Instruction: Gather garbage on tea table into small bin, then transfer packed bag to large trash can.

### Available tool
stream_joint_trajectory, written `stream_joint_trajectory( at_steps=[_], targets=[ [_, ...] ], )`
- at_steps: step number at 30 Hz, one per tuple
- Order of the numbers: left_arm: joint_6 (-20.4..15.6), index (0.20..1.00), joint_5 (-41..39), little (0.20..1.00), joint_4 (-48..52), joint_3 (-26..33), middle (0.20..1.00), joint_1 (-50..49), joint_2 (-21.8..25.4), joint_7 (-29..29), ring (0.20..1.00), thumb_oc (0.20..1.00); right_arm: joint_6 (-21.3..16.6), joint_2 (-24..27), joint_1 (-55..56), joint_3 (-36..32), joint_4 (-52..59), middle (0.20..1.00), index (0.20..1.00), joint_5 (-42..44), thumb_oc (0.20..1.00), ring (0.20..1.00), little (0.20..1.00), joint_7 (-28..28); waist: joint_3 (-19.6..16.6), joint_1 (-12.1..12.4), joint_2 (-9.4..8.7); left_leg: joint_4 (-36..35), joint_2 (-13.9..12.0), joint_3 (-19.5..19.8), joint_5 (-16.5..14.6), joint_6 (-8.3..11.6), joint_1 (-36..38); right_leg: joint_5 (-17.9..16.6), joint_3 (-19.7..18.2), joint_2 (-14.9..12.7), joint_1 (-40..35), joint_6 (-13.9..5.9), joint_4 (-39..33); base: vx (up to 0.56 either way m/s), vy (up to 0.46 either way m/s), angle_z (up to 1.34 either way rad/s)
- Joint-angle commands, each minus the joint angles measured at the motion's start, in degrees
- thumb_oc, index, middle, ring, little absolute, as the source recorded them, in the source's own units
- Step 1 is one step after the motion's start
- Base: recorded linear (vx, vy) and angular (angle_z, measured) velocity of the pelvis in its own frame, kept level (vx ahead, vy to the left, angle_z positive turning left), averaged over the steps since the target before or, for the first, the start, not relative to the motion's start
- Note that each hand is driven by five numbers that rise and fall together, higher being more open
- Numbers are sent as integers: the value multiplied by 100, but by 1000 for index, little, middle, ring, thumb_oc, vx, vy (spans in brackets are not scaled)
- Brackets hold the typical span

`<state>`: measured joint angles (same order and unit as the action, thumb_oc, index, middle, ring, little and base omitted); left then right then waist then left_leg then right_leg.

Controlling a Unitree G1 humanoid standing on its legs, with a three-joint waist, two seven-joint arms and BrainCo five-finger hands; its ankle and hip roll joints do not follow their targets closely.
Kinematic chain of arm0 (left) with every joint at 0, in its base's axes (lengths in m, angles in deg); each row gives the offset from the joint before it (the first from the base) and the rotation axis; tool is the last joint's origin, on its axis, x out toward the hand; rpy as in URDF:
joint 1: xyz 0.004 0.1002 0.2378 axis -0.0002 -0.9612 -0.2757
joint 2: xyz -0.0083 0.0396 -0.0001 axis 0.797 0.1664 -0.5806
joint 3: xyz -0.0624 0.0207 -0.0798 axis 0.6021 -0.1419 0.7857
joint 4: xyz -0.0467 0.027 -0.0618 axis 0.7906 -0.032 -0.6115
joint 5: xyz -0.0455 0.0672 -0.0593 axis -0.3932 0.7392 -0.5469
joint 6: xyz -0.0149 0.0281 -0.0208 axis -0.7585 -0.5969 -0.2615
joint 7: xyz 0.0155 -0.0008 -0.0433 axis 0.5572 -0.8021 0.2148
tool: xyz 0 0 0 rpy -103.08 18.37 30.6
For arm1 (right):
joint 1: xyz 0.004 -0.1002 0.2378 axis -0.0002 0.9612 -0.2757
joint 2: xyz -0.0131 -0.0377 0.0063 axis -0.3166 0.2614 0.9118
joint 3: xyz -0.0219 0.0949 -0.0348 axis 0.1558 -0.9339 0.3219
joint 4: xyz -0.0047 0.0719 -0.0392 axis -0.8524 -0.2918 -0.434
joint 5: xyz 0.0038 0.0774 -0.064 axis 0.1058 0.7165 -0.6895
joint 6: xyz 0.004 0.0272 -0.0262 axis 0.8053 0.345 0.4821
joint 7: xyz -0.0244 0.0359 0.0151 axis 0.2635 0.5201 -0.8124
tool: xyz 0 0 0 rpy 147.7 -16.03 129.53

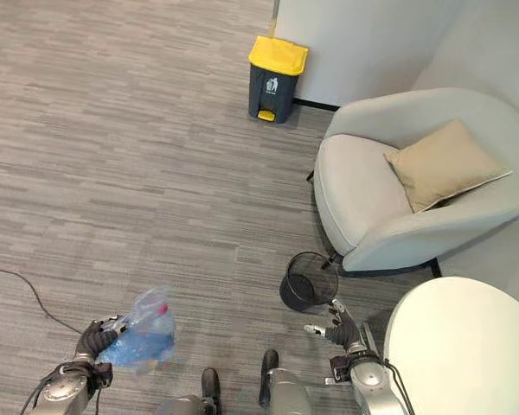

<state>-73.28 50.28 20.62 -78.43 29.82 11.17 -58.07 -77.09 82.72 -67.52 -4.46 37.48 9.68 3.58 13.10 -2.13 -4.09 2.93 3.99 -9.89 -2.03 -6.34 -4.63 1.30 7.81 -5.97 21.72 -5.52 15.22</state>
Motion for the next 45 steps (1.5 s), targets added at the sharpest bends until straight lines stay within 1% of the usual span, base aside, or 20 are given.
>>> stream_joint_trajectory(
  at_steps=[1, 3, 5, 7, 8, 10, 11, 13, 18, 21, 22, 23, 26, 29, 32, 34, 36, 38, 42, 45],
  targets=[
    [-276, 200, 49, 200, 388, 144, 200, 58, 150, -29, 200, 200, -192, 241, -173, -74, 117, 1000, 1000, 203, 1000, 1000, 1000, -75, 21, -136, 60, 144, -110, 244, -915, 317, 558, -310, 54, -41, -211, -202, -403, 379, -58, 36],
    [-266, 200, 56, 200, 361, 140, 200, 53, 117, -26, 200, 200, -185, 241, -159, -65, 128, 1000, 1000, 193, 1000, 1000, 1000, -66, 35, -173, 67, 154, -89, 305, -983, 344, 674, -366, 127, -55, -145, -226, -520, 373, -101, 26],
    [-284, 200, 113, 200, 386, 59, 200, 15, 76, -10, 200, 200, -198, 232, -24, -74, 167, 1000, 1000, 207, 1000, 1000, 1000, -43, -54, -274, 90, 207, -90, 479, -1259, 475, 1028, -375, 231, -139, -204, -215, -647, 521, -198, 48],
    [-295, 200, 125, 200, 354, 37, 200, -50, 12, 3, 200, 200, -256, 243, 87, -113, 148, 1000, 1000, 236, 1000, 1000, 1000, -41, -250, -389, 192, 432, -310, 479, -1304, 725, 1203, -259, 274, -111, -399, -93, -525, 516, -258, 88],
    [-293, 200, 124, 200, 389, 22, 200, -99, 15, 31, 200, 200, -229, 257, 113, -121, 191, 1000, 1000, 224, 1000, 1000, 1000, -18, -292, -412, 221, 522, -381, 460, -1281, 760, 1192, -211, 297, -97, -474, -63, -527, 455, -252, 84],
    [-297, 200, 99, 200, 396, 18, 200, -107, -17, 32, 200, 200, -249, 325, 141, -106, 165, 1000, 1000, 219, 1000, 1000, 1000, -1, -350, -456, 247, 1068, -498, 405, -930, 903, 1015, -132, 316, 12, -700, 43, -630, 276, -199, 26],
    [-295, 200, 63, 200, 431, 0, 200, -79, -17, 45, 200, 200, -264, 394, 200, -147, 182, 1000, 1000, 207, 1000, 1000, 1000, -22, -373, -504, 256, 1741, -753, 237, -465, 1094, 785, 14, 356, 133, -980, 189, -763, 298, -251, -18],
    [-305, 200, 18, 200, 388, -46, 200, -18, -45, 27, 200, 200, -251, 466, 220, -190, 119, 1000, 1000, 214, 1000, 1000, 1000, -89, -320, -500, 212, 2348, -908, 111, -349, 987, 463, 240, 246, 243, -1277, 348, -857, 336, -206, -23],
    [-286, 200, 31, 200, 452, -90, 200, -58, -39, 62, 200, 200, -225, 520, 128, -202, 69, 1000, 1000, 233, 1000, 1000, 1000, -84, -242, -288, 51, 1889, -458, 428, -821, 781, -453, 450, -44, 228, -1652, 283, -986, 251, -37, -22],
    [-281, 200, 39, 200, 480, -69, 200, -74, 0, 61, 200, 200, -237, 501, 103, -190, 7, 1000, 1000, 231, 1000, 1000, 1000, -133, -179, -97, 58, 1165, -443, 639, -90, 922, -1072, 557, -159, 336, -1911, 281, -1030, 202, 20, -36],
    [-281, 200, 39, 200, 480, -71, 200, -74, 2, 61, 200, 200, -239, 500, 104, -191, 6, 1000, 1000, 230, 1000, 1000, 1000, -133, -174, -92, 47, 1133, -435, 634, -77, 926, -1045, 565, -164, 328, -1922, 282, -1029, 279, 57, -25],
    [-274, 200, 30, 200, 510, -69, 200, -89, 11, 62, 200, 200, -236, 454, 113, -177, -55, 1000, 1000, 217, 1000, 1000, 1000, -157, -160, 16, 100, 693, -501, 695, 369, 997, -1251, 650, -223, 439, -2124, 286, -1082, 187, 37, -40],
    [-266, 200, 20, 200, 511, -79, 200, -74, 2, 65, 200, 200, -227, 418, 109, -192, -123, 1000, 1000, 229, 1000, 1000, 1000, -182, -156, 105, 98, 463, -518, 623, 582, 1028, -1338, 734, -347, 467, -2358, 285, -1110, 324, 116, -39],
    [-258, 200, 76, 200, 610, -51, 200, -218, 3, 117, 200, 200, -225, 377, 126, -182, -36, 1000, 1000, 161, 1000, 1000, 1000, -89, -287, 168, 102, 411, -481, 759, 432, 929, -1124, 852, -527, 388, -2597, 197, -1110, 321, 176, -61],
    [-281, 200, 30, 200, 645, -21, 200, -208, 45, 102, 200, 200, -191, 295, -8, -120, -28, 1000, 1000, 145, 1000, 1000, 1000, -41, -405, 261, -50, 645, -414, 617, 166, 766, -1030, 814, -756, 146, -2615, 40, -954, 430, 299, -90],
    [-257, 200, -25, 200, 671, 18, 200, -131, 147, 70, 200, 200, -179, 241, -182, -50, 23, 1000, 1000, 153, 1000, 1000, 1000, 7, -397, 333, -141, 892, -278, 545, -226, 504, -950, 666, -982, -37, -2319, -144, -248, 298, 265, -64],
    [-258, 200, -14, 200, 640, 66, 200, -88, 185, 9, 200, 200, -198, 182, -234, -33, 40, 1000, 1000, 185, 1000, 1000, 1000, -5, -361, 336, -135, 909, -229, 487, -370, 410, -832, 429, -969, -87, -1998, -222, 152, 192, 165, -24],
    [-281, 200, -65, 200, 651, 100, 200, -75, 197, -46, 200, 200, -174, 179, -301, 38, 42, 1000, 1000, 175, 1000, 1000, 1000, 18, -270, 333, -77, 818, -238, 426, -473, 374, -604, 286, -716, -139, -1515, -192, 216, 152, 103, -32],
    [-304, 200, -148, 200, 659, 138, 200, -144, 183, -67, 200, 200, -140, 212, -408, 128, 40, 1000, 1000, 187, 1000, 1000, 1000, 43, -166, 258, 17, 587, -240, 276, -639, 384, -121, -8, 9, -340, -1044, -214, -360, 219, 58, -41],
    [-316, 200, -169, 200, 554, 114, 200, -79, 120, -60, 200, 200, -119, 260, -371, 115, 14, 1000, 1000, 197, 1000, 1000, 1000, 44, -67, 71, 58, 344, -94, 476, -781, 421, 391, -286, 45, -201, -625, -295, -926, 339, -19, -14]
  ],
)
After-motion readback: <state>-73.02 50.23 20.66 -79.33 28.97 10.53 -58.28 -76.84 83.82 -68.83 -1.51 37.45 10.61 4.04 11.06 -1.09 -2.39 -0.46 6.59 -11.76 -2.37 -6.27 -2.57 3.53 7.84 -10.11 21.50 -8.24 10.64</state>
